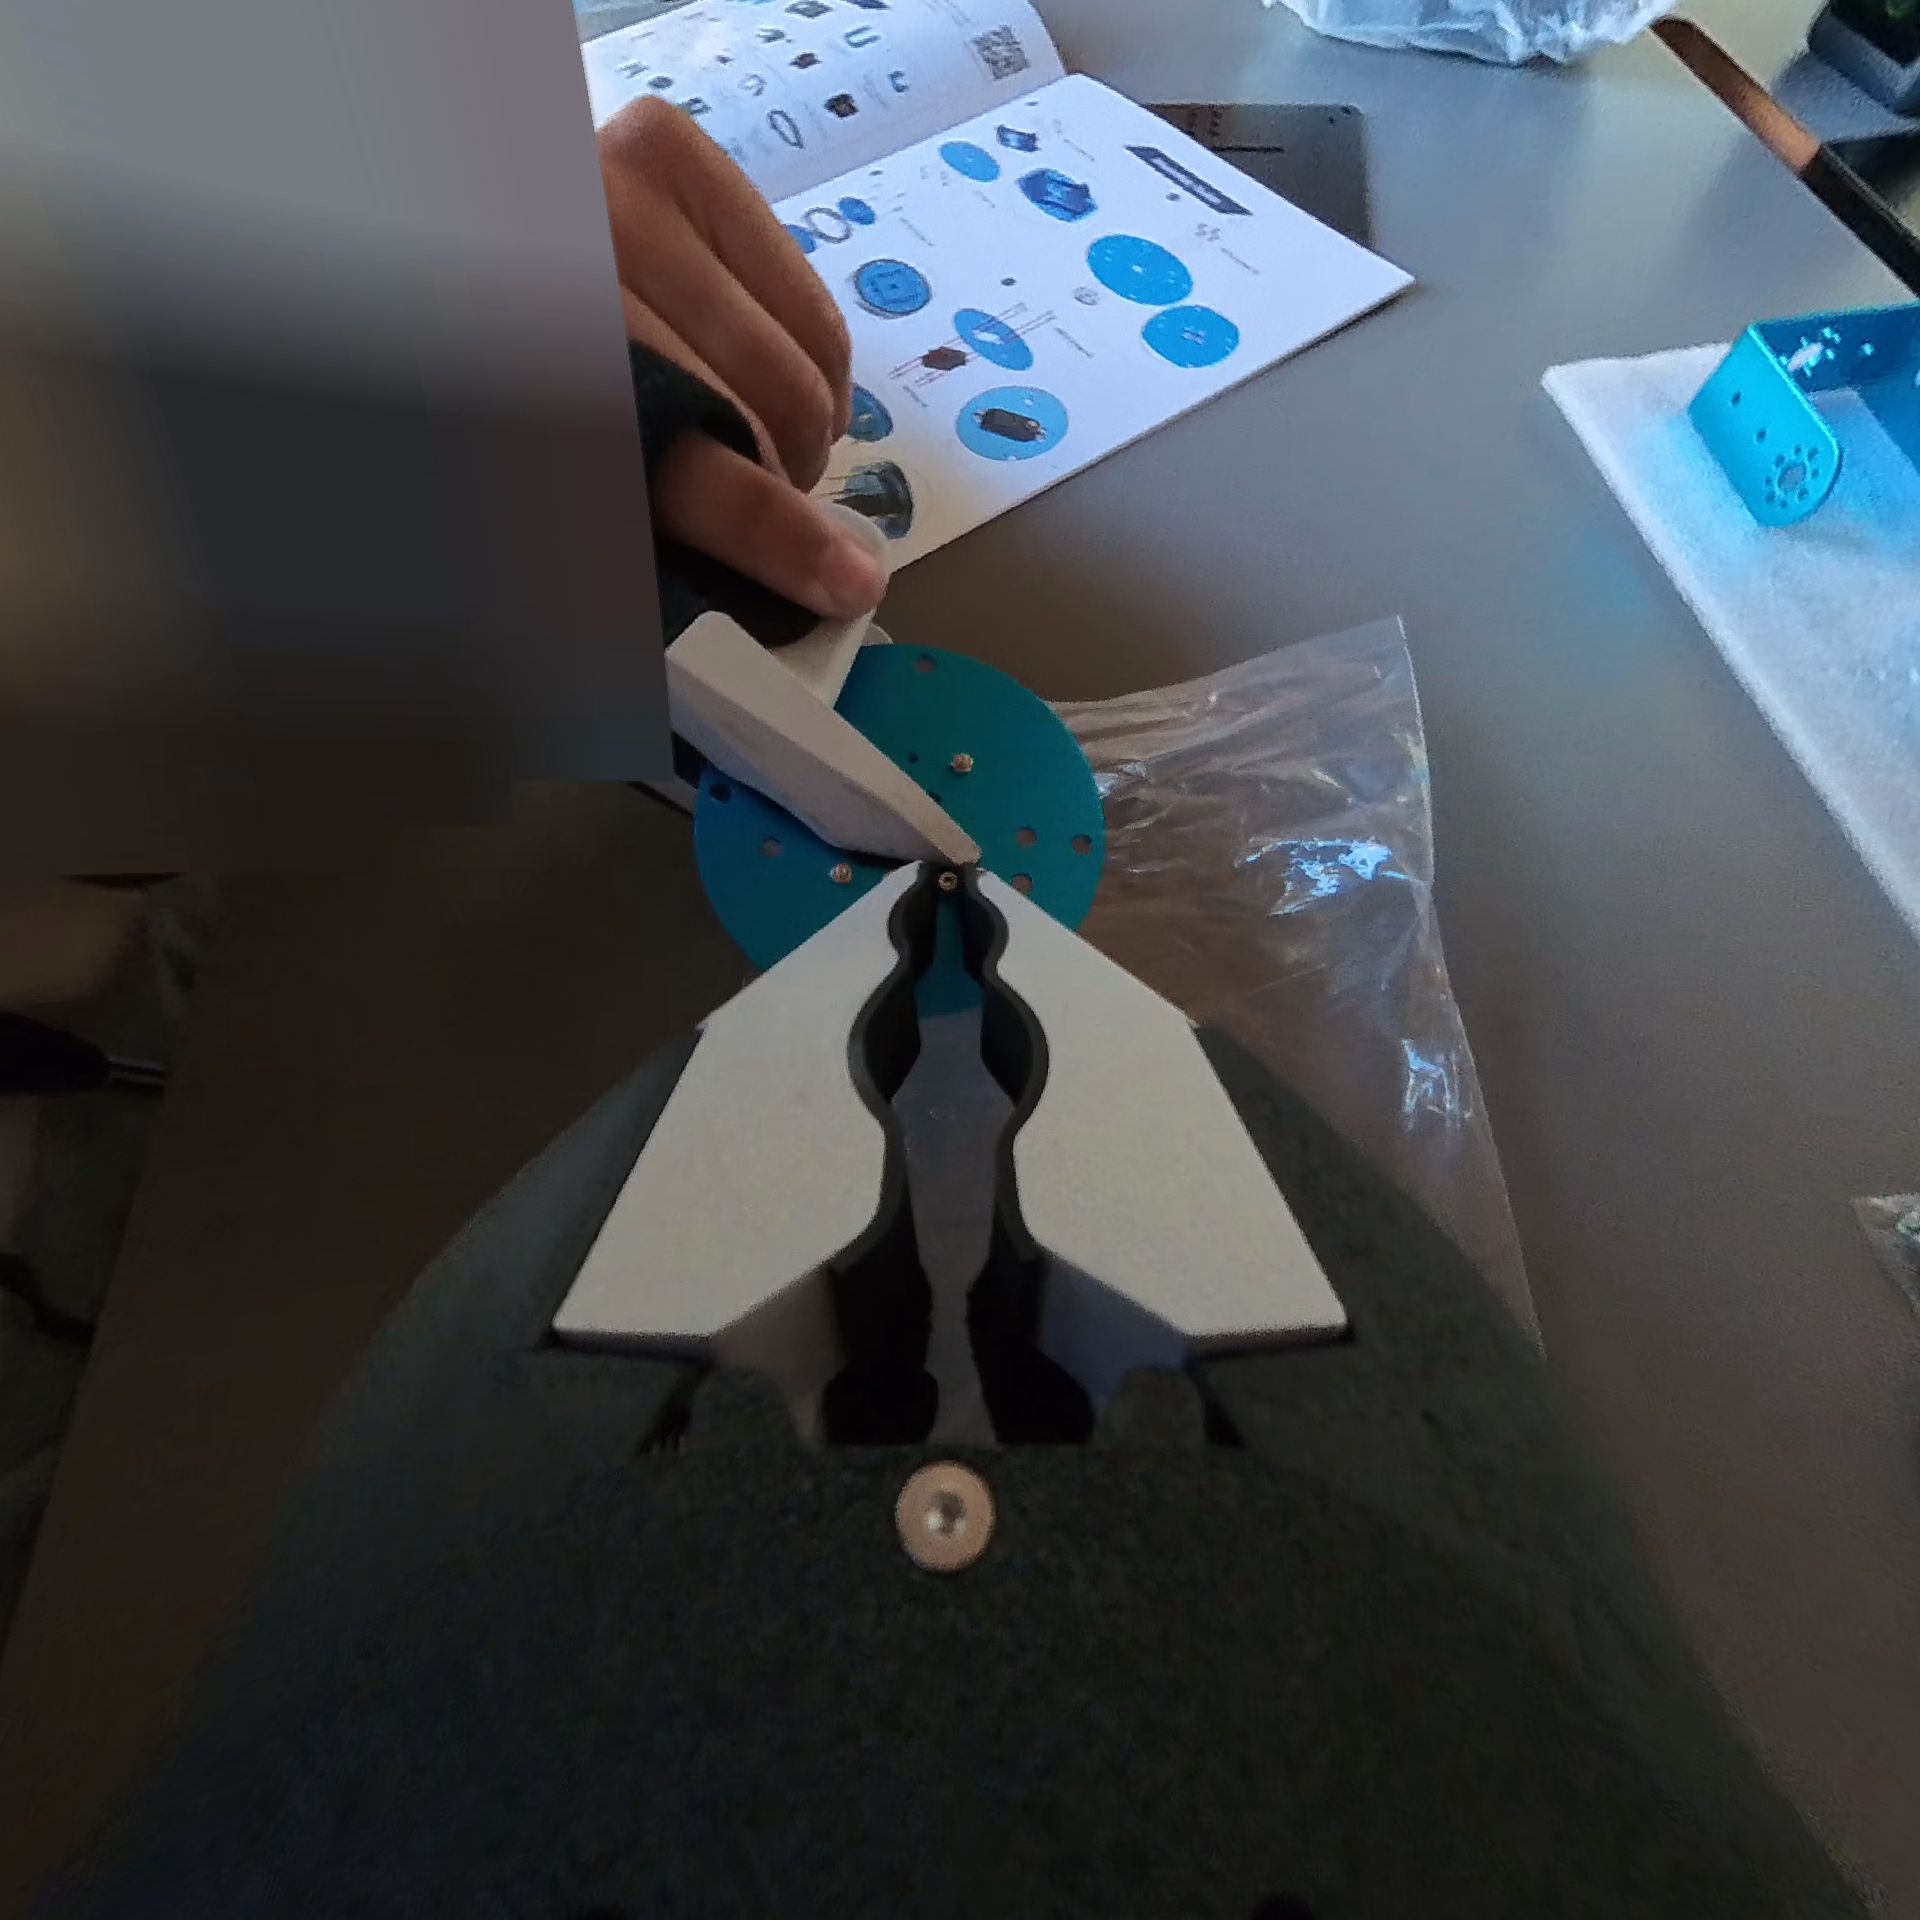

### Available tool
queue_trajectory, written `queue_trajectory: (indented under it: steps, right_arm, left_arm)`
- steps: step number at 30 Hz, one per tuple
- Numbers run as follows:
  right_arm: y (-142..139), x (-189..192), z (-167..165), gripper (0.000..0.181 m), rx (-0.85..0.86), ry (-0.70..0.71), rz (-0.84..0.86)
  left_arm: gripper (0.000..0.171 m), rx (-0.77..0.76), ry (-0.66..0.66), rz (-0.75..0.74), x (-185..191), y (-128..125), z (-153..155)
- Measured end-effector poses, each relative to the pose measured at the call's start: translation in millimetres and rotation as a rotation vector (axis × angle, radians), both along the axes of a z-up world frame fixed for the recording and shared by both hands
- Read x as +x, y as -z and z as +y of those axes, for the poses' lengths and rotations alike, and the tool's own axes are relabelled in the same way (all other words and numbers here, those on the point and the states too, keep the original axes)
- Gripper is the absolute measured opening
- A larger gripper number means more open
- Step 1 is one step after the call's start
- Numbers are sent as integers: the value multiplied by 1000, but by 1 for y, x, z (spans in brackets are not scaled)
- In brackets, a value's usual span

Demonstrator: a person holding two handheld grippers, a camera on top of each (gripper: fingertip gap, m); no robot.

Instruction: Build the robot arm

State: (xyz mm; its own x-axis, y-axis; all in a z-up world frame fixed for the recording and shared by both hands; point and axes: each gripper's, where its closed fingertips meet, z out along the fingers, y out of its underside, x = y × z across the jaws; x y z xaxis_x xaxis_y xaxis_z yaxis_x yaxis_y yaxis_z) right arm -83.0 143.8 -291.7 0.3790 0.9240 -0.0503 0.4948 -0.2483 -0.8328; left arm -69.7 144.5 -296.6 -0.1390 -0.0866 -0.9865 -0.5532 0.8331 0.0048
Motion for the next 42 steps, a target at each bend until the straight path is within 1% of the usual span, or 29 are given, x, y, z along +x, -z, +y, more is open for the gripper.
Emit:
queue_trajectory:
  steps: [3, 6, 12, 30, 32, 35, 37, 39, 41, 42]
  right_arm:
    - [1, 0, 3, 2, -34, 37, 15]
    - [-1, 0, 4, 3, -26, 50, 23]
    - [-2, 0, 5, 3, 4, 52, 15]
    - [0, 0, 5, 4, 14, 45, 0]
    - [-4, 1, 4, 7, 14, 40, 16]
    - [-18, 12, 8, 9, 34, 54, 58]
    - [-22, 25, 12, 9, 73, 62, 57]
    - [-10, 46, 15, 9, 111, 54, -25]
    - [12, 72, 5, 9, 60, -4, -144]
    - [17, 80, 1, 9, 27, -21, -145]
  left_arm:
    - [2, -17, -15, -6, -2, 0, 3]
    - [2, -26, -21, -17, -2, -1, 4]
    - [1, -44, -19, -31, -4, -2, 4]
    - [1, -47, -15, -23, -7, 0, 4]
    - [1, -46, -15, -23, -7, 0, 4]
    - [2, -41, -17, -27, -8, -1, 5]
    - [2, -31, -14, -29, -8, -2, 5]
    - [2, -21, -16, -25, -8, -3, 6]
    - [2, -27, -19, -17, -9, -1, 7]
    - [1, -42, -21, -15, -9, 0, 7]
